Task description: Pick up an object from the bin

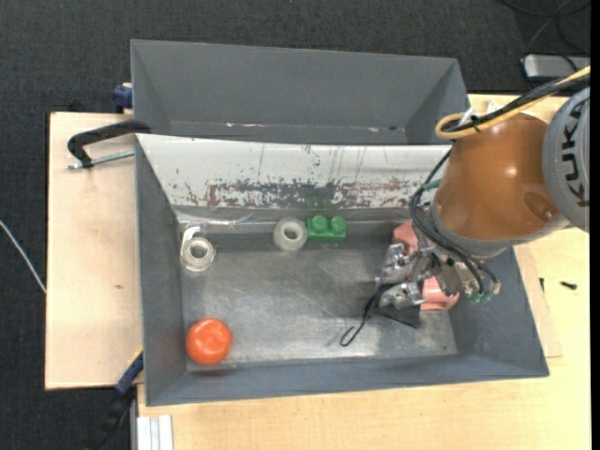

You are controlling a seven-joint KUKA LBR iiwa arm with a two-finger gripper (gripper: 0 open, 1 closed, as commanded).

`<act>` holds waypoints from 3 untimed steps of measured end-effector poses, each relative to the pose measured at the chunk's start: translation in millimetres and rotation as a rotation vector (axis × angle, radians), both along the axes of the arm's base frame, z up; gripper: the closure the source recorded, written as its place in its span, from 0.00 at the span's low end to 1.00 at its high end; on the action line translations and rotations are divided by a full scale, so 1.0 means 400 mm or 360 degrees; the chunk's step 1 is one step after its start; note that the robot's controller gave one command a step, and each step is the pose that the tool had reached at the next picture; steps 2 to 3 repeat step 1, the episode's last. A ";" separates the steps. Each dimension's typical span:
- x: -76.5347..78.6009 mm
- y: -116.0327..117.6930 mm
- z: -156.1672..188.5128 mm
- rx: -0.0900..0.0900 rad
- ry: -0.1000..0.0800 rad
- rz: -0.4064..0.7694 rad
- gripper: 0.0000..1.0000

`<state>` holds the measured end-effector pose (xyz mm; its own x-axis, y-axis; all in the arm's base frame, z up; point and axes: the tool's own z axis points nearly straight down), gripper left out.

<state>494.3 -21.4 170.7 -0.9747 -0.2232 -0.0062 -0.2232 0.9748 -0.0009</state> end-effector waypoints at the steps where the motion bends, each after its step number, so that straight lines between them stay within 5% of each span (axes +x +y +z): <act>1: 0.001 0.000 0.018 0.0000 -0.0002 0.0000 1.00; 3: 0.001 0.000 0.018 0.0000 -0.0002 0.0000 1.00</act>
Offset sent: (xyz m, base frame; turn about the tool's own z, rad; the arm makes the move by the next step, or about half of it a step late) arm -0.0002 0.0001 0.0252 0.0000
